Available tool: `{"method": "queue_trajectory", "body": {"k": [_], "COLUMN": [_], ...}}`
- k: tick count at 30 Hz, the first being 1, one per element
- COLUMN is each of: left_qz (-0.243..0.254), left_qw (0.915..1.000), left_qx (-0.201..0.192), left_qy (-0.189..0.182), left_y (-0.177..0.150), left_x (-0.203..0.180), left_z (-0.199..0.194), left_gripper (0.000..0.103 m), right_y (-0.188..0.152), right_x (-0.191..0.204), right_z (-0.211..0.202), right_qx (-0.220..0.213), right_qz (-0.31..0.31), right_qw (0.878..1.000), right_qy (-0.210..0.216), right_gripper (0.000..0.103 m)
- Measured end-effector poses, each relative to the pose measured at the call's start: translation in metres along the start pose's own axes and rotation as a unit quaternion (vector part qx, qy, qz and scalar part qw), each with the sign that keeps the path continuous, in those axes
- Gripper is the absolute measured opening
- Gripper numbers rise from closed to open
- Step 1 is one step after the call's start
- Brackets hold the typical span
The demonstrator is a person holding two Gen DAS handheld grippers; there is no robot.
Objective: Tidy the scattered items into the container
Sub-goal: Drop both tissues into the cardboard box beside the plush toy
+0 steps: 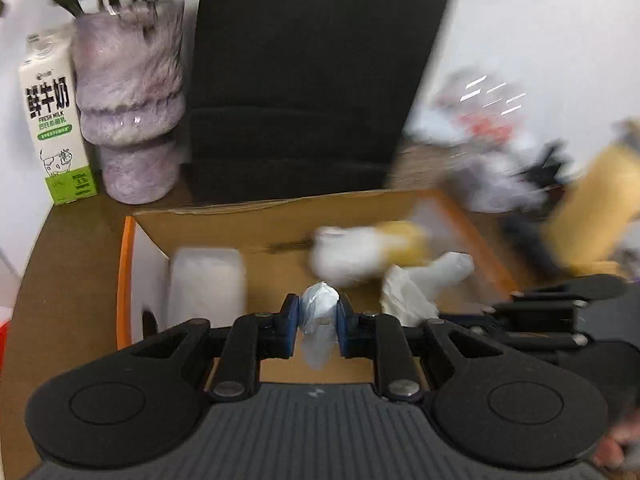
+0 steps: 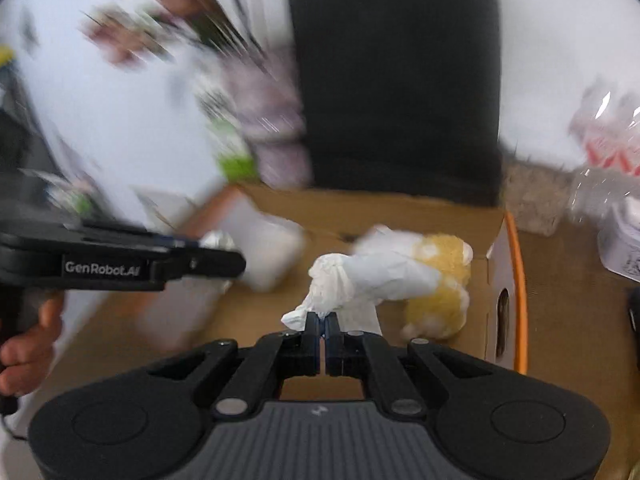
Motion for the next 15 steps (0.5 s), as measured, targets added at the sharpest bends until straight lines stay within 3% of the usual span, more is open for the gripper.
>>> {"method": "queue_trajectory", "body": {"k": [2, 6, 8, 12, 15], "left_qz": [-0.01, -0.005, -0.023, -0.044, -0.051], "left_qw": [0.9995, 0.9978, 0.998, 0.9976, 0.9972], "left_qx": [0.029, 0.044, 0.043, 0.026, 0.034], "left_qy": [-0.005, 0.05, 0.042, 0.046, 0.043], "left_y": [0.006, 0.001, -0.002, -0.002, -0.004], "left_x": [0.006, 0.025, 0.031, 0.038, 0.041], "left_z": [0.039, 0.076, 0.08, 0.073, 0.075], "left_gripper": [0.02, 0.022, 0.025, 0.027, 0.027], "right_y": [0.009, 0.012, 0.014, 0.017, 0.012], "right_x": [-0.008, -0.011, -0.018, -0.045, -0.06], "right_z": [0.045, 0.097, 0.107, 0.106, 0.104], "right_qx": [0.049, 0.103, 0.103, 0.076, 0.069], "right_qz": [0.003, -0.014, 0.0, 0.089, 0.135], "right_qw": [0.999, 0.994, 0.994, 0.992, 0.987], "right_qy": [-0.009, -0.034, -0.045, -0.041, -0.046], "right_gripper": [0.002, 0.002, 0.005, 0.009, 0.01]}}
Point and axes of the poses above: each gripper's, at about its wrist camera, not at the fingertips, and z roughly the way its jaws point, x to its left, y to its top, the point moved 6 cm from there along z, roughly the way its jaws point, and after that the axes turned 3 degrees about -y, right-handed, at the moved point
